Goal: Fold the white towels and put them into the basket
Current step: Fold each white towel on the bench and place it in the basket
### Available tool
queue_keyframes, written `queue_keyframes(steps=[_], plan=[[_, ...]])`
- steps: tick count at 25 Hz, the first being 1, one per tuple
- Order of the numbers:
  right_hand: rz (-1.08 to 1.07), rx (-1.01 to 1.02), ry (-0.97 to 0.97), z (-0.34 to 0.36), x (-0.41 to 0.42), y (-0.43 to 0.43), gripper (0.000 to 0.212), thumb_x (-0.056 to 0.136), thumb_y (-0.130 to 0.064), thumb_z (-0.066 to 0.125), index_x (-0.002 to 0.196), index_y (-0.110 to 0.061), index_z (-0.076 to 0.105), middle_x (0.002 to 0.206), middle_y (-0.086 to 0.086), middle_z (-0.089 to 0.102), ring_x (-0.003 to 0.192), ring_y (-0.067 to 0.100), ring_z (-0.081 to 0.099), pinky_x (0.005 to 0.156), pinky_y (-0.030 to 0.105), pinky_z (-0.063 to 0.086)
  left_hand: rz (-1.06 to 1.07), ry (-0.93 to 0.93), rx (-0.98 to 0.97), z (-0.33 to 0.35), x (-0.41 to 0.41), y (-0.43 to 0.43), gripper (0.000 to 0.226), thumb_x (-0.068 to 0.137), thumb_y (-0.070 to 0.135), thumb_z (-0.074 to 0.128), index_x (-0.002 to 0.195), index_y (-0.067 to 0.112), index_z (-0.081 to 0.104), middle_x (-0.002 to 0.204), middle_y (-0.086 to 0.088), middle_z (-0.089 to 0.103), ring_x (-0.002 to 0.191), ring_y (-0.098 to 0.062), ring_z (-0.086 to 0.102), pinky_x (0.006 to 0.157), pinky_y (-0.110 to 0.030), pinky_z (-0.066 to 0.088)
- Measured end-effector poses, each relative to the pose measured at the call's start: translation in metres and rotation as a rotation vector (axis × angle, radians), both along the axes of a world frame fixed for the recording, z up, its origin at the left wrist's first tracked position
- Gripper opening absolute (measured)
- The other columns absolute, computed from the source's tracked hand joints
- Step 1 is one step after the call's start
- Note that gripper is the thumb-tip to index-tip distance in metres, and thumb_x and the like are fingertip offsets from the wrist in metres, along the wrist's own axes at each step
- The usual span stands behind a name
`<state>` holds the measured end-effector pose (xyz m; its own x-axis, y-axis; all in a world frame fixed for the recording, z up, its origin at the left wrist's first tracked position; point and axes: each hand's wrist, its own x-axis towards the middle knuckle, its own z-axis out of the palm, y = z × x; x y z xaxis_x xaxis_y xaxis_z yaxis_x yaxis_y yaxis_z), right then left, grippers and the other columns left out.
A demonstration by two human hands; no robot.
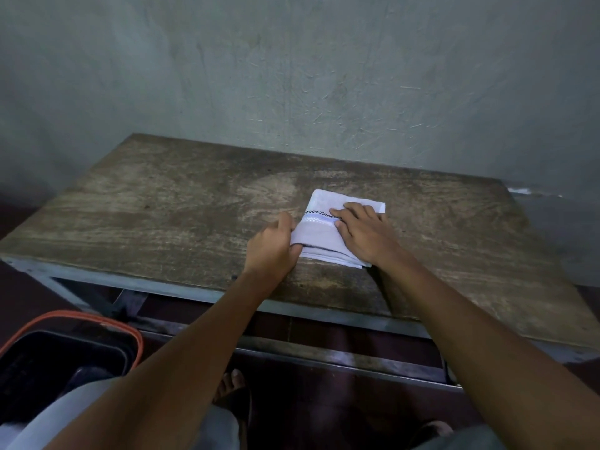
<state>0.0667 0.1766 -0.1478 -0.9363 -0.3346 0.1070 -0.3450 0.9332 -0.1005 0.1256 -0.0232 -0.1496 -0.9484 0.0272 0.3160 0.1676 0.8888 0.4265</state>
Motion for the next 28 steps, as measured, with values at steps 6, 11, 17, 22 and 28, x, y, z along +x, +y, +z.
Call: queue_keyframes(steps=[6,11,17,22,28], plan=[[0.023,0.049,-0.010,0.002,0.000,-0.001,0.045,0.101,-0.041,0.021,0.144,-0.032,0.030,0.151,-0.003,0.030,0.137,0.018,0.028,0.106,0.040,0.026,-0.035,-0.049,0.075,-0.002,-0.001,0.004,0.033,0.076,0.019,0.053,0.108,0.015,0.044,0.095,-0.007,0.064,0.078,-0.032,0.061,0.060,-0.029,0.038],[0.129,0.139,-0.032,0.007,-0.002,0.004,0.048,0.102,-0.039,0.021,0.148,-0.027,0.023,0.154,0.001,0.026,0.140,0.021,0.025,0.108,0.040,0.026,-0.005,0.008,0.125,-0.001,0.001,0.004,0.021,0.080,0.017,0.050,0.101,0.013,0.048,0.087,-0.008,0.064,0.075,-0.032,0.060,0.060,-0.030,0.038],[-0.094,-0.097,0.002,0.011,0.015,0.004,0.046,0.099,-0.038,0.028,0.139,-0.018,0.037,0.143,0.007,0.040,0.133,0.023,0.033,0.108,0.041,0.025,-0.211,0.032,0.226,0.026,-0.058,0.002,0.045,0.084,0.019,0.035,0.122,0.013,0.058,0.126,-0.012,0.060,0.114,-0.026,0.056,0.102,-0.035,0.041],[-0.060,0.072,-0.170,0.007,0.027,0.010,0.057,0.099,-0.049,0.014,0.151,-0.026,0.009,0.160,0.001,0.002,0.147,0.018,0.000,0.116,0.046,-0.002,-0.377,-0.253,-0.296,0.006,-0.071,0.022,0.045,0.099,0.032,0.030,0.144,0.030,0.033,0.154,0.005,0.027,0.142,-0.014,0.020,0.114,-0.040,0.019],[0.002,0.189,-0.070,0.030,0.003,0.028,0.048,0.099,-0.044,0.030,0.145,-0.031,0.027,0.156,0.000,0.021,0.146,0.019,0.009,0.115,0.051,-0.007,-0.197,0.028,-0.563,0.021,-0.022,0.011,0.059,0.079,0.049,0.015,0.095,0.016,0.060,0.094,-0.008,0.064,0.086,-0.032,0.060,0.077,-0.037,0.034]])
